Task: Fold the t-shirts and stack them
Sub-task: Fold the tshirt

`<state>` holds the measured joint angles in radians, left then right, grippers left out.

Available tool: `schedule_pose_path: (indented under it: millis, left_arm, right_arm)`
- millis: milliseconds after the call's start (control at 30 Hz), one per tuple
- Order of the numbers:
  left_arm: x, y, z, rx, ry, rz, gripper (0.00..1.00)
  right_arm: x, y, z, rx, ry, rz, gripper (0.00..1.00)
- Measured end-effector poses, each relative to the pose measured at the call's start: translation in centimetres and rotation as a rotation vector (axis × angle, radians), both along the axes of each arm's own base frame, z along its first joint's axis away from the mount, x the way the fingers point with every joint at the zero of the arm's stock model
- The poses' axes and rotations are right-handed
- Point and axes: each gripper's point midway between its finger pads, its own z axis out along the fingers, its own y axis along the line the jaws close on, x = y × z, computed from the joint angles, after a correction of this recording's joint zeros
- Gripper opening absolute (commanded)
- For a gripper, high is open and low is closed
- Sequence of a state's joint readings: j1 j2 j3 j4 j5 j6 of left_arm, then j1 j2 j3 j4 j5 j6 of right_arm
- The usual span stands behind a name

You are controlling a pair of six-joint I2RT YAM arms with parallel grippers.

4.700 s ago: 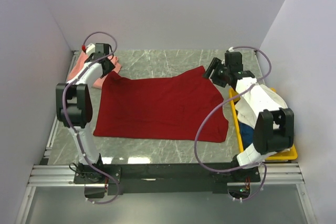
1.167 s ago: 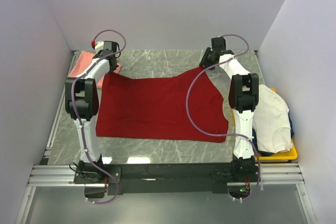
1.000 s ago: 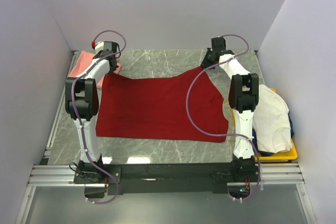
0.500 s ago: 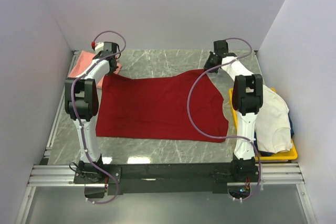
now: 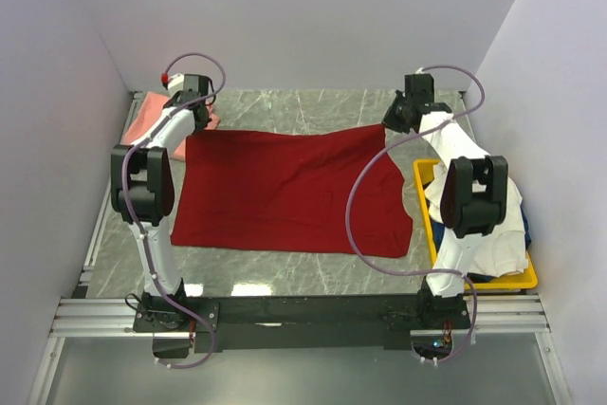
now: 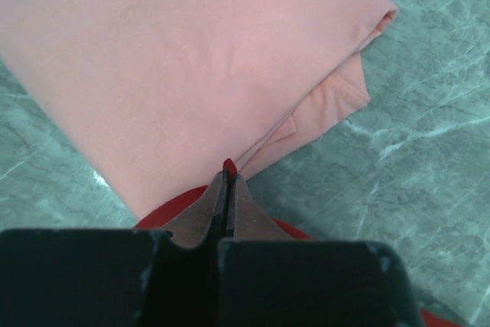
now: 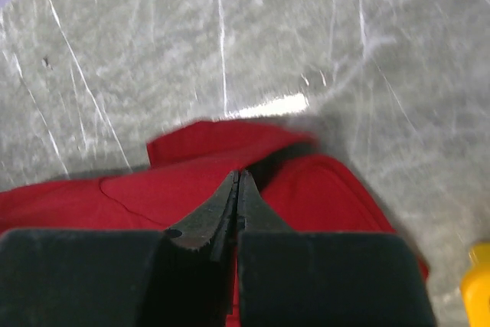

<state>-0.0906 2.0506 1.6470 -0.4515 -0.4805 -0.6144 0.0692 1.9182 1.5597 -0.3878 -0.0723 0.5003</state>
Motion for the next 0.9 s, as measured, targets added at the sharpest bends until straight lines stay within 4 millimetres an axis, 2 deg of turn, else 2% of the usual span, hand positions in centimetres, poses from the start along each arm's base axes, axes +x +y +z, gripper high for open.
schedule_pose_path:
  millis: [400, 700, 900]
  left_arm:
    - [-3.4, 0.2, 1.6, -0.028, -0.027, 0.029, 0.01]
    - [-8.5, 0.1, -0.2, -0.098, -0.007, 0.095, 0.01]
    - [-11.2, 0.1, -1.5, -0.170, -0.011, 0.140, 0.01]
  right_arm:
    - [-6.7, -0.7, -2.2, -0.004, 0.077, -0.027, 0.00]
    - [-11.9, -0.6, -1.6, 0.013, 0.065, -0.045, 0.00]
    - [-15.0, 0.3, -2.3, 0.015, 0.078, -0.019, 0.00]
